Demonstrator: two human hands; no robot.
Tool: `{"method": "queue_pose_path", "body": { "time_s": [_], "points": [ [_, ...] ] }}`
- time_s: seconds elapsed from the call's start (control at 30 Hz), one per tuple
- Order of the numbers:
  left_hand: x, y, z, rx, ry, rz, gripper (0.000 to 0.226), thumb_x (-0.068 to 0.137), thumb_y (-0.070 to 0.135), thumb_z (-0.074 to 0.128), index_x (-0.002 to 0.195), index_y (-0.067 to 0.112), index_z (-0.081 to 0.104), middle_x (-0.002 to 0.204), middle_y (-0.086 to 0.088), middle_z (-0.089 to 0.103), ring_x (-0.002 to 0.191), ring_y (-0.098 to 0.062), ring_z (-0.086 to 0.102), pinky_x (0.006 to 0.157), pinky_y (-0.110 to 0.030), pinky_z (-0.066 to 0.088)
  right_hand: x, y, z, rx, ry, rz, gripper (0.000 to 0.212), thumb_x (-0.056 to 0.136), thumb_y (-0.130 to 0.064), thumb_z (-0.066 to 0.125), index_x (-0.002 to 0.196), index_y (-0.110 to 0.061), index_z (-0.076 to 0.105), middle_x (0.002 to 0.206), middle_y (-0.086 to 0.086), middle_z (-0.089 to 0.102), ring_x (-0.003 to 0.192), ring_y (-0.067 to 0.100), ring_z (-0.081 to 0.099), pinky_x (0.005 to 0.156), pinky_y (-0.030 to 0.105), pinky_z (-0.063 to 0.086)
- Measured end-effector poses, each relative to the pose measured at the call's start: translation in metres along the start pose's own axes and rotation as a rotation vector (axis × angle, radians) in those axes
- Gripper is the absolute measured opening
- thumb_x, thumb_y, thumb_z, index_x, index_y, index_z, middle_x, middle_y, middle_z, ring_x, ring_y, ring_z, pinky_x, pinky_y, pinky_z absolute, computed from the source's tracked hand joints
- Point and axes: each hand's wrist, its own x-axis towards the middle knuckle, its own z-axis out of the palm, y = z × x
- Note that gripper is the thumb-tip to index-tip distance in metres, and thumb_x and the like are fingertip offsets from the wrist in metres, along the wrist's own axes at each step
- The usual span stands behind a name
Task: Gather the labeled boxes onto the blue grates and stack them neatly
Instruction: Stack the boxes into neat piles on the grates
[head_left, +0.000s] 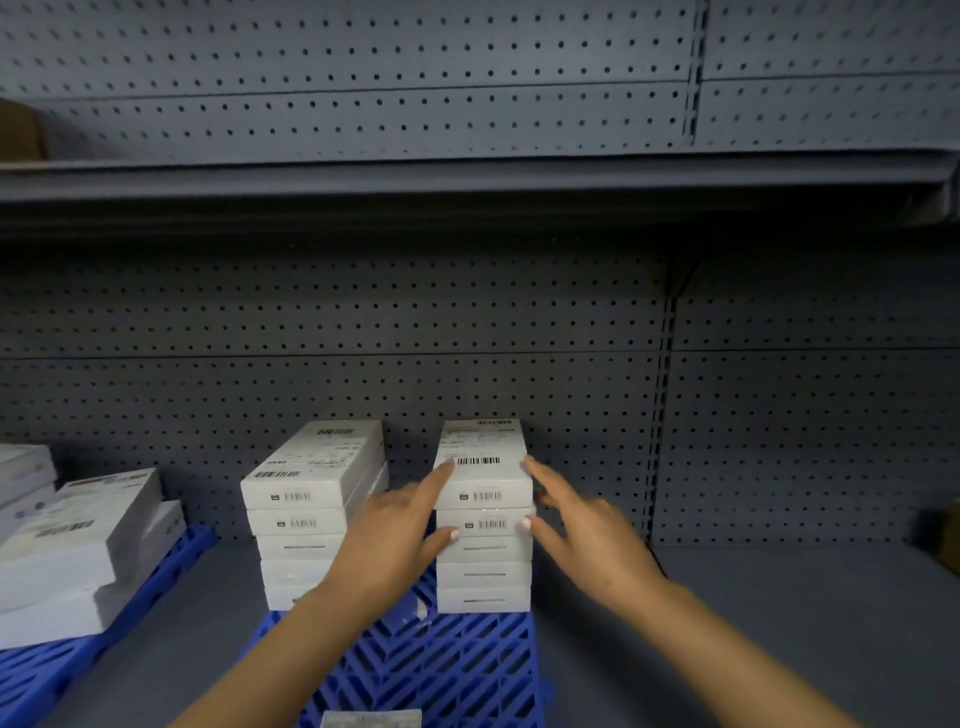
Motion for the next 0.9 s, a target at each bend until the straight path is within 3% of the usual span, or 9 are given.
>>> {"method": "queue_pose_path", "body": {
  "time_s": [0.07, 0.13, 0.33, 0.47, 0.53, 0.77, 0.9],
  "points": [
    [0.0019, -0.0028, 0.005, -0.041, 0.001, -0.002, 0.069, 0.094, 0.045, 0.049, 0.15, 0.028, 0.013, 0.124, 0.0, 0.058, 0.106, -0.019, 0.054, 0.082, -0.027, 0.042, 0.0013, 0.0015, 0.0026, -0.034, 0.015, -0.021, 0.062, 0.096, -0.042, 0.047, 0.148, -0.037, 0.013, 0.114, 0.0, 0.065, 0.086, 0.014, 0.063, 0.075, 0.035, 0.054],
    [0.0047, -0.0047, 0.0088, -0.02, -0.005, 0.0, 0.067, 0.095, 0.046, 0.047, 0.15, 0.028, 0.013, 0.128, 0.001, 0.056, 0.108, -0.02, 0.054, 0.085, -0.031, 0.046, 0.003, 0.0029, 0.0044, -0.066, 0.018, -0.025, 0.061, 0.097, -0.04, 0.047, 0.148, -0.036, 0.014, 0.114, 0.0, 0.065, 0.09, 0.016, 0.063, 0.077, 0.035, 0.053],
    [0.0056, -0.0022, 0.009, -0.02, 0.083, 0.011, 0.057, 0.097, 0.04, 0.046, 0.148, 0.029, 0.024, 0.106, 0.001, 0.063, 0.092, -0.018, 0.057, 0.072, -0.028, 0.045, 0.0047, 0.0024, 0.008, -0.082, 0.053, -0.001, 0.057, 0.097, -0.038, 0.047, 0.146, -0.034, 0.019, 0.113, -0.002, 0.066, 0.092, 0.017, 0.063, 0.076, 0.034, 0.052],
    [0.0069, -0.0053, 0.0055, 0.159, 0.14, 0.085, 0.059, 0.074, 0.034, 0.08, 0.128, 0.022, 0.059, 0.063, 0.008, 0.061, 0.053, -0.011, 0.054, 0.048, -0.019, 0.034, 0.0079, 0.0016, 0.0085, -0.061, 0.072, -0.001, 0.053, 0.095, -0.036, 0.05, 0.142, -0.035, 0.025, 0.11, -0.003, 0.067, 0.092, 0.017, 0.064, 0.074, 0.035, 0.053],
    [0.0086, -0.0049, 0.0073, 0.256, 0.157, 0.092, 0.061, 0.061, 0.034, 0.088, 0.116, 0.02, 0.067, 0.052, 0.01, 0.055, 0.042, -0.009, 0.049, 0.042, -0.016, 0.03, 0.0088, 0.001, 0.008, -0.057, 0.07, 0.0, 0.052, 0.095, -0.036, 0.05, 0.141, -0.035, 0.026, 0.11, -0.004, 0.067, 0.092, 0.016, 0.064, 0.073, 0.034, 0.053],
    [0.0083, -0.0055, 0.0086, 0.234, 0.167, 0.067, 0.06, 0.061, 0.032, 0.088, 0.115, 0.02, 0.066, 0.049, 0.011, 0.051, 0.039, -0.006, 0.045, 0.042, -0.015, 0.023, 0.0082, -0.0022, 0.0066, -0.066, 0.069, 0.003, 0.05, 0.096, -0.037, 0.049, 0.14, -0.035, 0.025, 0.113, -0.005, 0.066, 0.091, 0.016, 0.064, 0.072, 0.032, 0.052],
    [0.0074, -0.0038, 0.0069, 0.2, 0.145, 0.064, 0.059, 0.067, 0.033, 0.085, 0.12, 0.021, 0.063, 0.053, 0.011, 0.054, 0.041, -0.007, 0.048, 0.042, -0.016, 0.026, 0.0084, -0.0023, 0.0053, -0.057, 0.03, 0.019, 0.048, 0.096, -0.037, 0.049, 0.137, -0.035, 0.024, 0.11, -0.001, 0.066, 0.089, 0.018, 0.063, 0.073, 0.037, 0.053]
  ]
}}
